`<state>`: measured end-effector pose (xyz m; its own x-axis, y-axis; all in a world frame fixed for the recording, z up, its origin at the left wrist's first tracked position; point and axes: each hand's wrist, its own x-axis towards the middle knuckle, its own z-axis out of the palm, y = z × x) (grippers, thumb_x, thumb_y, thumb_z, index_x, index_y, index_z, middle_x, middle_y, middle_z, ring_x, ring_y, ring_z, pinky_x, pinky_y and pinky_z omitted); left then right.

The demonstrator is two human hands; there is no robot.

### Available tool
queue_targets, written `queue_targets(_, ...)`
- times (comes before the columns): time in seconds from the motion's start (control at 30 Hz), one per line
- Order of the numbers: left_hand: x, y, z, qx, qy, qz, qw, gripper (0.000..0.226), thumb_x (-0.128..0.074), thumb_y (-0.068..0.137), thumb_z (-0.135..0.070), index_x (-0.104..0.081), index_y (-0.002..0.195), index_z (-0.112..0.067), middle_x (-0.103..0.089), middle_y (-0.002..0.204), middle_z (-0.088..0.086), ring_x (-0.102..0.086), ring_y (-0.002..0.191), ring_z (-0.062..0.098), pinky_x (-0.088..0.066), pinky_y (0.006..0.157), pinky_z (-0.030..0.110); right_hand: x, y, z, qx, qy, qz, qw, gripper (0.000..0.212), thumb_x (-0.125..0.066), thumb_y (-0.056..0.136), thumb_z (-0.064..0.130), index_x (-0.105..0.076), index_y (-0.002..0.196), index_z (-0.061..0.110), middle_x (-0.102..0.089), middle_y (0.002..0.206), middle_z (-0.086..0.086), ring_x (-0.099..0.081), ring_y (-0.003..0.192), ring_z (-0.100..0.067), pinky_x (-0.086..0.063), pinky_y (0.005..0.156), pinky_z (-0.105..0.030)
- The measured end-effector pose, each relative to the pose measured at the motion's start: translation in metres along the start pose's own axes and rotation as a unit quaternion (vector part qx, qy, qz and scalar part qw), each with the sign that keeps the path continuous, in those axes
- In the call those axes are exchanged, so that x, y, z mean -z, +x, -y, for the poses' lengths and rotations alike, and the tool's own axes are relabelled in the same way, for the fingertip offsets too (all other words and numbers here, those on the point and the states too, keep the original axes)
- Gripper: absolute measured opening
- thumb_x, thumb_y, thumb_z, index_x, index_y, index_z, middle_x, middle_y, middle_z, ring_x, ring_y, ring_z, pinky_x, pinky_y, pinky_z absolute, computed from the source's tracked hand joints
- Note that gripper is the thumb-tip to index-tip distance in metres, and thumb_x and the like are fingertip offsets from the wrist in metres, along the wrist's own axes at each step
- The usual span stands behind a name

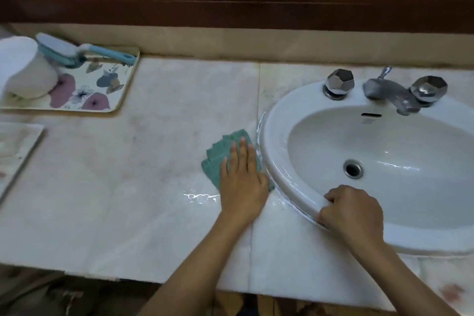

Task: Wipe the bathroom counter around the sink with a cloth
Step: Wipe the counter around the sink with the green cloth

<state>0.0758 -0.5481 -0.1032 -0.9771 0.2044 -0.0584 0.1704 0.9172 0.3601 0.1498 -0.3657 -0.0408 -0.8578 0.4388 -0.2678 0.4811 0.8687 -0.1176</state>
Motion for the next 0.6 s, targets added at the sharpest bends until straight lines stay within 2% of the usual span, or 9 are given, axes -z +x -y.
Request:
queue_targets(0.07, -0.011, -0.059, -0.017, 0.02, -0.016, -0.008, 1.0, 0.067, -0.031, 0.094, -0.036, -0.012, 0.154, -0.012, -0.003, 0.162, 0.005, -0.005, 0.15, 0.021, -0.002, 0.117, 0.041, 0.002, -0.003, 0.002, 0.001, -0.004, 0.002, 1.0, 0.012, -0.059, 0.053, 0.008, -0.061, 0.065, 0.004, -0.05, 0.055, -0.006, -0.039, 0.05, -0.025, -0.024, 0.046, -0.025)
queue_targets(0.13, -0.012, -0.097, -0.018, 0.012, -0.008, 0.014, 1.0, 0.069, -0.034, 0.094, -0.039, -0.012, 0.155, -0.015, -0.001, 0.163, 0.002, 0.001, 0.15, 0.018, -0.003, 0.117, 0.04, 0.003, -0.006, 0.003, 0.005, -0.005, 0.001, 1.0, 0.008, -0.059, 0.054, 0.006, -0.059, 0.062, 0.004, -0.051, 0.055, -0.006, -0.04, 0.049, -0.025, -0.024, 0.045, -0.024)
queue_targets(0.23, 0.004, -0.095, 0.011, -0.07, 0.013, 0.056, 0.996, 0.071, -0.035, 0.094, -0.046, -0.011, 0.155, -0.021, 0.002, 0.163, -0.005, 0.005, 0.149, 0.014, -0.002, 0.117, 0.036, 0.005, -0.004, 0.004, 0.011, -0.009, -0.001, 1.0, 0.007, -0.057, 0.053, 0.006, -0.057, 0.059, 0.002, -0.052, 0.055, -0.009, -0.037, 0.047, -0.025, -0.024, 0.046, -0.024)
queue_targets(0.33, 0.02, -0.039, 0.049, -0.097, 0.051, 0.052, 0.993, 0.069, -0.028, 0.094, -0.049, -0.011, 0.155, -0.023, 0.001, 0.162, -0.006, 0.004, 0.149, 0.012, -0.006, 0.118, 0.035, 0.007, 0.001, 0.004, 0.01, -0.024, 0.01, 1.0, 0.006, -0.057, 0.051, 0.007, -0.058, 0.057, 0.004, -0.048, 0.051, -0.007, -0.038, 0.048, -0.026, -0.023, 0.046, -0.024)
queue_targets(0.4, 0.029, 0.025, 0.067, -0.054, 0.068, 0.046, 0.995, 0.067, -0.023, 0.096, -0.048, -0.009, 0.155, -0.021, 0.002, 0.163, -0.003, 0.005, 0.149, 0.015, -0.004, 0.119, 0.037, 0.006, 0.002, 0.005, 0.005, -0.025, 0.016, 1.0, 0.012, -0.057, 0.05, 0.008, -0.063, 0.06, 0.006, -0.048, 0.051, -0.006, -0.036, 0.048, -0.025, -0.026, 0.048, -0.025)
queue_targets(0.47, 0.039, 0.096, 0.07, -0.016, 0.064, 0.048, 0.997, 0.065, -0.022, 0.1, -0.045, -0.005, 0.155, -0.017, 0.006, 0.163, 0.001, 0.006, 0.149, 0.018, 0.0, 0.119, 0.039, 0.006, 0.003, 0.005, -0.002, -0.016, 0.017, 1.0, 0.017, -0.057, 0.049, 0.009, -0.065, 0.064, 0.006, -0.056, 0.054, -0.008, -0.037, 0.049, -0.024, -0.029, 0.048, -0.025)
queue_targets(0.5, 0.043, 0.126, 0.066, 0.005, 0.057, 0.055, 0.997, 0.064, -0.022, 0.101, -0.044, -0.003, 0.155, -0.015, 0.007, 0.163, 0.003, 0.007, 0.149, 0.02, 0.001, 0.119, 0.04, 0.006, 0.003, 0.005, -0.004, -0.011, 0.013, 1.0, 0.015, -0.057, 0.049, 0.009, -0.064, 0.062, 0.007, -0.056, 0.055, -0.009, -0.037, 0.049, -0.024, -0.028, 0.048, -0.026)
queue_targets(0.57, 0.044, 0.166, 0.053, 0.05, 0.045, 0.069, 0.995, 0.065, -0.021, 0.101, -0.041, 0.001, 0.155, -0.012, 0.01, 0.163, 0.006, 0.008, 0.149, 0.023, 0.003, 0.119, 0.043, 0.004, 0.002, 0.004, -0.001, -0.005, 0.006, 1.0, 0.007, -0.054, 0.048, 0.008, -0.05, 0.054, 0.009, -0.045, 0.051, -0.007, -0.032, 0.05, -0.024, -0.024, 0.048, -0.027)
queue_targets(0.6, 0.041, 0.173, 0.045, 0.067, 0.041, 0.069, 0.995, 0.065, -0.021, 0.101, -0.04, 0.002, 0.154, -0.011, 0.011, 0.162, 0.006, 0.009, 0.149, 0.023, 0.003, 0.119, 0.044, 0.003, 0.001, 0.002, 0.006, -0.004, 0.006, 1.0, 0.012, -0.054, 0.048, 0.008, -0.044, 0.053, 0.011, -0.041, 0.052, -0.006, -0.03, 0.05, -0.023, -0.022, 0.048, -0.028)
